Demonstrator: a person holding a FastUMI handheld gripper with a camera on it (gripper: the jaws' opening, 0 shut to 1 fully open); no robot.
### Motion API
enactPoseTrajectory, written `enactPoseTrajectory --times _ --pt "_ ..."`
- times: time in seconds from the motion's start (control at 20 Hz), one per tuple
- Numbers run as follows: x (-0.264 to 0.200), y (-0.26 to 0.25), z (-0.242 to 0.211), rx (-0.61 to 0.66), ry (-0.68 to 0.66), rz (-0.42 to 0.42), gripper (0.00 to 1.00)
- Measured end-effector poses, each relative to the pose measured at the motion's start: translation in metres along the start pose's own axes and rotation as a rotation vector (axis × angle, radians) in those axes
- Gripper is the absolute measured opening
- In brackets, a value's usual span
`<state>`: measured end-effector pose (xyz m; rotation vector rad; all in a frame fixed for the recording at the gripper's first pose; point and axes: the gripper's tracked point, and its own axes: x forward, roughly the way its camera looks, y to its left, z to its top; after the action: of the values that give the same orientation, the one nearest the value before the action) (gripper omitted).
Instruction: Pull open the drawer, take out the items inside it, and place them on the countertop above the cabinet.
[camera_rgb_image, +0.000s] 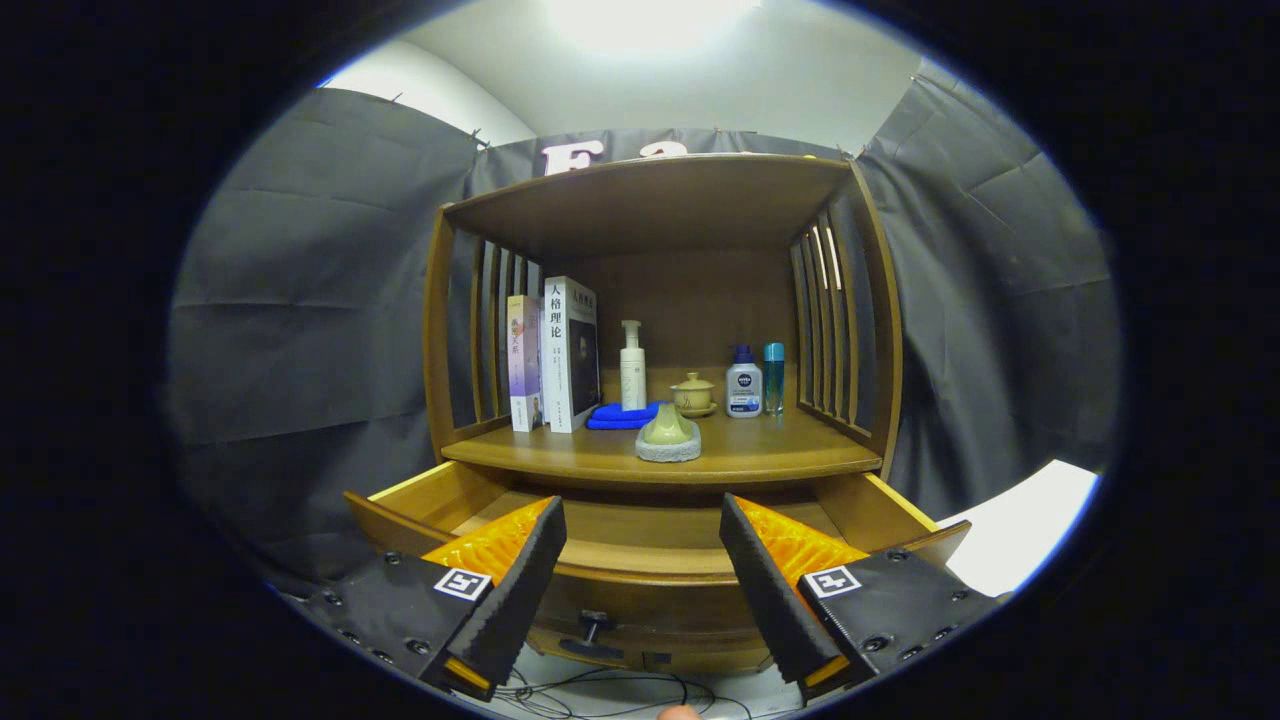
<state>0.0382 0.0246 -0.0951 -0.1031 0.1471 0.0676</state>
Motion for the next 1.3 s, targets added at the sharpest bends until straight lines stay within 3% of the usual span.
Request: enactPoseTrajectory --times 0.3,0.65,0.85,1.3 --pt "-0.021 0.004 -0.047 -0.047 0.023 0.018 0.98" --pt "-0.005 0.001 -0.099 -0.056 0.12 0.007 0.98" --pt "0.004 -0.004 -0.1 0.003 0.122 -0.019 0.99" --pt "0.006 -0.006 -0.099 -0.01 0.11 -0.041 0.98"
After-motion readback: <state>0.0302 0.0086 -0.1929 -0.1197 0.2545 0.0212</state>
